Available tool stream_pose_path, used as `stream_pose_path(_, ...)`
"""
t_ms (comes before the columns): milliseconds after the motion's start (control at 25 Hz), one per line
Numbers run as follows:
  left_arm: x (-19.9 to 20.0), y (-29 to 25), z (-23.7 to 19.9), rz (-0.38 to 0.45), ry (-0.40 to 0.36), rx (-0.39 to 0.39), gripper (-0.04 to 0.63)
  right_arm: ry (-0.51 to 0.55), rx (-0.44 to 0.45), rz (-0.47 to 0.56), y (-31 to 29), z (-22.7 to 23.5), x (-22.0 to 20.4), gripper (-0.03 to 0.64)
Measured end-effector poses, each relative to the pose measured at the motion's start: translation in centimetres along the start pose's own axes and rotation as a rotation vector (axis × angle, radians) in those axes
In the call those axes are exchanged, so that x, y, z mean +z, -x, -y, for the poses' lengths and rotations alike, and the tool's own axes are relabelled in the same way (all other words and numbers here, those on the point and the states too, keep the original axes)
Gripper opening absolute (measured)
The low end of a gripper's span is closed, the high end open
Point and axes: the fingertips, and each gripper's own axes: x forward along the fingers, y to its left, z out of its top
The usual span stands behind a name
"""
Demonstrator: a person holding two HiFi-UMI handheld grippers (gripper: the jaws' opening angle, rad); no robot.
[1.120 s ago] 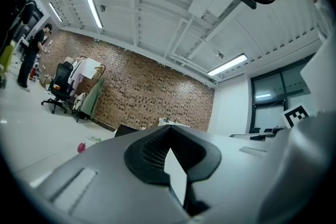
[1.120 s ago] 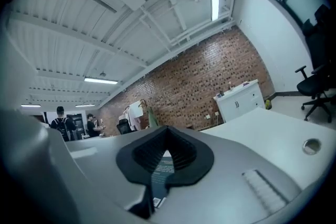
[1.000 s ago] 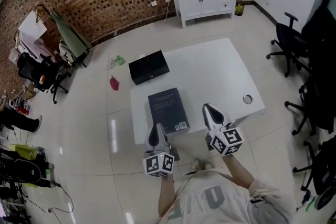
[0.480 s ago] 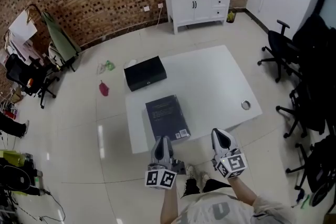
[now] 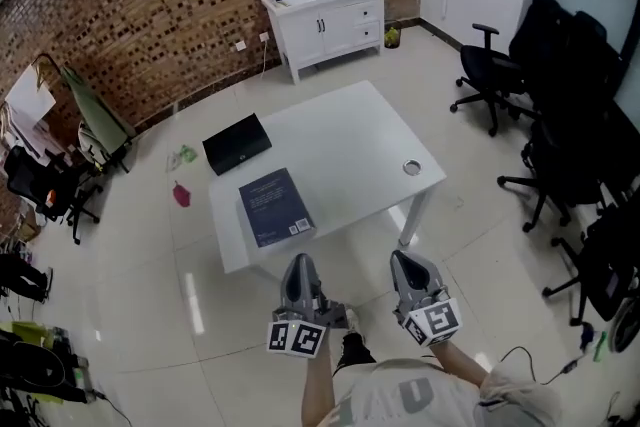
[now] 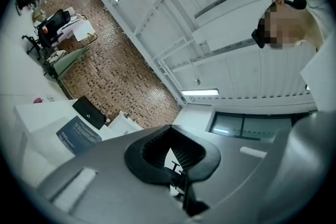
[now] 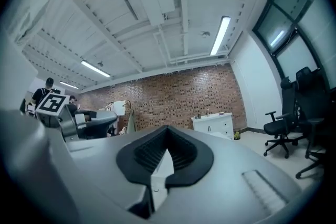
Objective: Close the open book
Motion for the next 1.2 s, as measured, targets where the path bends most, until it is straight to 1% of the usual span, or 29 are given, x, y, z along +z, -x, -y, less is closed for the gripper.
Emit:
stream_pose_path(80,-1.6,3.3,3.5,-0.002,-0.001,-0.009,0.015,-0.017,-0.023,0.021,5.3,1.0,0.4,0.003)
stream_pose_path(200,-4.5,9.7,8.5,-0.001,0.053,0.011,0.015,-0.042,-0.079,0.056,14.4,2.6,0.7,0.003)
stream_pose_path(280,-6.2,13.5,12.3,-0.003,0.058,0.022,0.015,-0.077,-0.094,0.065,19.8,3.7,0.9,0.003)
stream_pose_path(400,-7.1,18.2,17.3,-0.02,0.004,0.04,0.015,-0.144,-0.061,0.062,25.4,3.3,1.6,0.003)
stream_pose_path(520,-5.9,21.3,20.8,-0.002,-0.065,0.047,0.015,-0.167,-0.001,0.086,28.3,1.7,3.7,0.003)
stream_pose_path(600,-4.9,22.9,22.3,0.011,-0.111,0.059,0.015,-0.2,0.055,0.091,29.0,0.3,5.0,0.003)
stream_pose_path(680,-4.1,24.6,23.1,0.013,-0.147,0.076,0.015,-0.243,0.135,0.083,29.2,-1.6,5.8,0.003)
stream_pose_path(760,-3.4,26.6,23.9,0.017,-0.16,0.094,0.015,-0.273,0.207,0.061,30.0,-3.7,6.1,0.005)
stream_pose_path(840,-3.0,29.3,24.7,0.015,-0.183,0.119,0.015,-0.281,0.257,0.032,31.5,-5.9,6.2,0.0)
stream_pose_path(920,-2.4,31.3,25.0,0.006,-0.251,0.141,0.015,-0.269,0.274,0.023,32.5,-8.1,6.4,0.0)
stream_pose_path(1000,-1.7,32.5,25.0,-0.002,-0.335,0.144,0.015,-0.262,0.266,0.024,32.7,-10.0,6.5,-0.002)
stream_pose_path(1040,-1.6,33.4,25.1,-0.006,-0.358,0.139,0.015,-0.26,0.265,0.022,33.2,-10.9,6.5,-0.002)
stream_pose_path(1120,-1.7,35.9,25.5,-0.021,-0.36,0.134,0.015,-0.245,0.261,0.024,35.2,-12.9,6.3,0.0)
stream_pose_path(1200,-0.9,38.5,25.6,-0.031,-0.356,0.142,0.015,-0.235,0.25,0.043,37.1,-15.4,6.4,0.0)
